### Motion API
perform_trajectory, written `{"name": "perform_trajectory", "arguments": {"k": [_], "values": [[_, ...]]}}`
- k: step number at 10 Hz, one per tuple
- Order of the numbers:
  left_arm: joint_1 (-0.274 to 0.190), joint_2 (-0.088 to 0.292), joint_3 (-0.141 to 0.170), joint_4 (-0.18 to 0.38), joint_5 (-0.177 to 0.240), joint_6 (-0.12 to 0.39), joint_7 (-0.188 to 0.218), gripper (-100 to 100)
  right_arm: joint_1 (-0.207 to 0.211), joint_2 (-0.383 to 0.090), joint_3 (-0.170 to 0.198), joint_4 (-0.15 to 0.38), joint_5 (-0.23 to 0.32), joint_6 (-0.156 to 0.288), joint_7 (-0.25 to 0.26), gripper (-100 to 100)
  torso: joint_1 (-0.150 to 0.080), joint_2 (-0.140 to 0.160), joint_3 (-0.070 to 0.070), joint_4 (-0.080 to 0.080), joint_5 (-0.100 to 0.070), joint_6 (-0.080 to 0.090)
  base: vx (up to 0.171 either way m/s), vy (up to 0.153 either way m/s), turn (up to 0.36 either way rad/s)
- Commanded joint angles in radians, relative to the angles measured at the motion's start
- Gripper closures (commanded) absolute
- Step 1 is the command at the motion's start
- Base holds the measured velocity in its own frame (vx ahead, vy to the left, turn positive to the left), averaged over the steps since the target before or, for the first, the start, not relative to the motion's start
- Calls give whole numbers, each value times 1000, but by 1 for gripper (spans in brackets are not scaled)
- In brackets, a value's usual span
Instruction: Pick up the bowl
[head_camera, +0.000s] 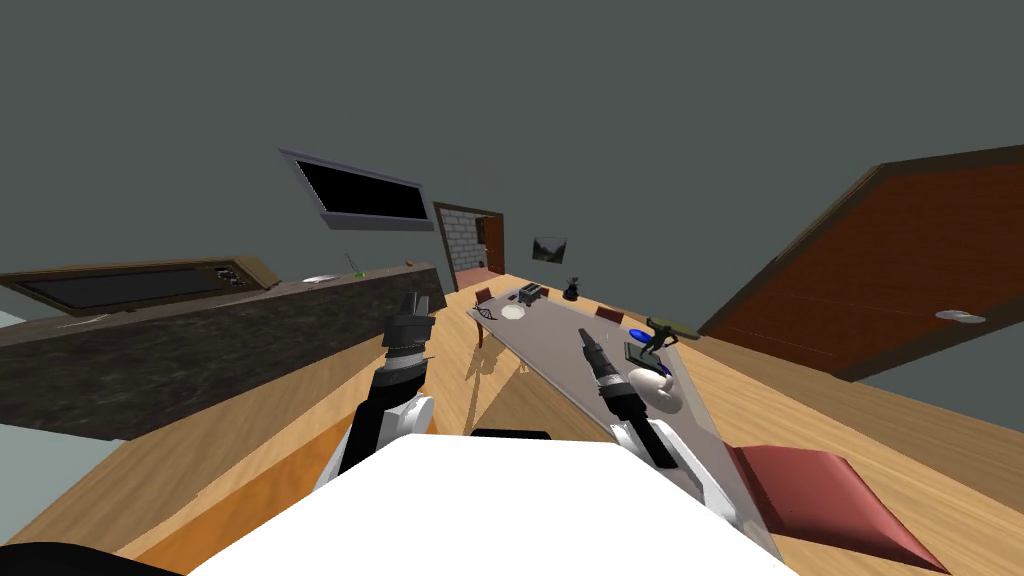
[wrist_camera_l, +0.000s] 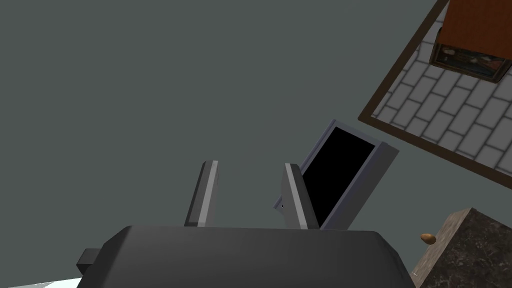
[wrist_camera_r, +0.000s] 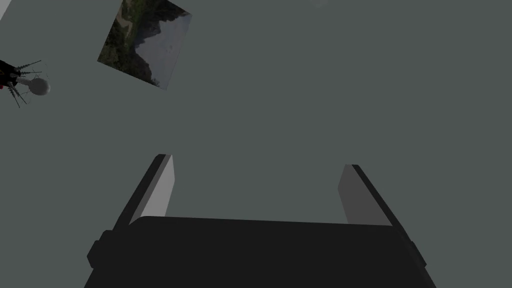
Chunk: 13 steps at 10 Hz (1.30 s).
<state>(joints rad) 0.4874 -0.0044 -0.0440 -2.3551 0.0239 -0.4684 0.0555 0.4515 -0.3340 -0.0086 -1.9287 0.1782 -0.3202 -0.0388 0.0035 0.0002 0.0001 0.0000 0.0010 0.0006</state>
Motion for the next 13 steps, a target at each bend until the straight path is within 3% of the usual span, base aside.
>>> {"name": "perform_trajectory", "arguments": {"k": [1,3,4,5,8,10,13], "values": [[0,0,0,0,0,0,0,0,-10,-33,12,50,33,7,17,-100,0,0,0,0,0,0,4,51,120],[0,0,0,0,0,0,0,0,-10,-33,12,79,33,7,17,-100,-1,0,0,0,0,0,0,21,39],[0,0,0,0,0,0,0,0,-22,-68,20,117,60,16,27,-100,-3,1,0,0,-1,0,-2,34,165],[0,0,0,0,0,0,0,0,-22,-68,20,139,60,16,27,-100,-2,1,0,0,-1,-1,0,33,78],[0,0,0,0,0,0,0,0,-47,-135,41,225,115,34,47,-100,-1,1,0,0,0,0,-2,47,140],[0,0,0,0,0,0,0,0,-47,-135,41,267,115,34,47,-100,-1,1,1,0,0,0,1,30,21],[0,0,0,0,0,0,0,0,-74,-196,68,366,172,51,67,-100,-2,1,0,0,-1,0,0,36,147]]}}
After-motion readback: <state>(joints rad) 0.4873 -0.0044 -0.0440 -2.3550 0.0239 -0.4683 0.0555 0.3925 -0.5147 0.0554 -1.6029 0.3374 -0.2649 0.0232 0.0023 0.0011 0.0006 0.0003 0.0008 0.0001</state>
